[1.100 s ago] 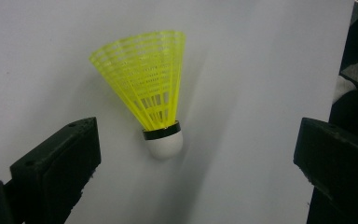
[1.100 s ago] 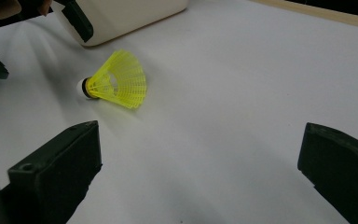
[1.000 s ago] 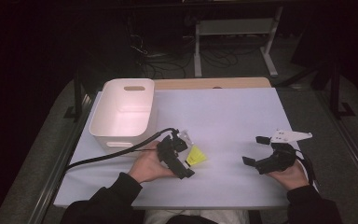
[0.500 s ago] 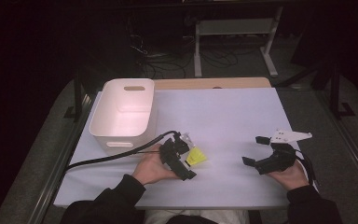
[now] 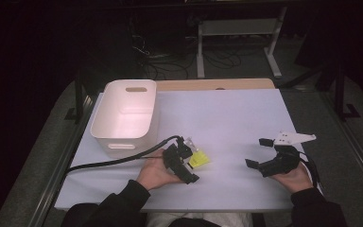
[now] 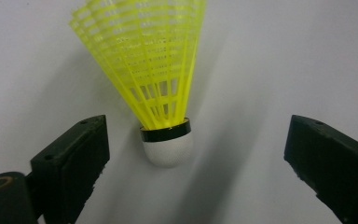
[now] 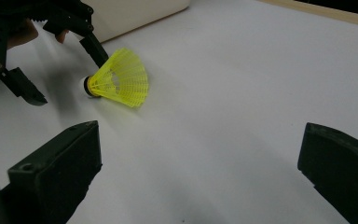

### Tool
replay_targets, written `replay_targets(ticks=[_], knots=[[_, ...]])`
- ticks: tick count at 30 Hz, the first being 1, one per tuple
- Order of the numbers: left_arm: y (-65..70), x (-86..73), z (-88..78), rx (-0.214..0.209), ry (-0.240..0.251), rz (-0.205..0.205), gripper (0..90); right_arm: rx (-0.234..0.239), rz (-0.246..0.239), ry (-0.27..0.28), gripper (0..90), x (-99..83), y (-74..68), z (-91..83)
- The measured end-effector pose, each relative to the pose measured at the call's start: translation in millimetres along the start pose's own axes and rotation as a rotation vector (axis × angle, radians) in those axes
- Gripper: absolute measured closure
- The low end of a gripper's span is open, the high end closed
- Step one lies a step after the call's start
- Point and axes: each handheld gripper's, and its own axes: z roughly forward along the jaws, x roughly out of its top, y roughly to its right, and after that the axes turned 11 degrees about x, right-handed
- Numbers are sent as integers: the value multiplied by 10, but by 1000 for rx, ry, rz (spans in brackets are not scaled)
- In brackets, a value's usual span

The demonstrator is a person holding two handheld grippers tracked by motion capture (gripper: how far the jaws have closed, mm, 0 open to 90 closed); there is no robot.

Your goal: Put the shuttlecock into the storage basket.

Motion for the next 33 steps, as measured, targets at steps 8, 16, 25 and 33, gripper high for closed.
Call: replay_targets(ticks=[8, 16, 25, 33], knots=[[6, -11, 20, 20, 10, 0, 173, 2, -1, -2, 0, -1, -1, 1], [7, -44, 37, 59, 23, 2, 301, 3, 0, -4, 0, -1, -3, 3], [-7, -46, 47, 79, 25, 1, 408, 5, 1, -4, 0, -2, -2, 4], [-102, -138, 68, 74, 36, -45, 515, 7, -1, -8, 0, -3, -3, 11]])
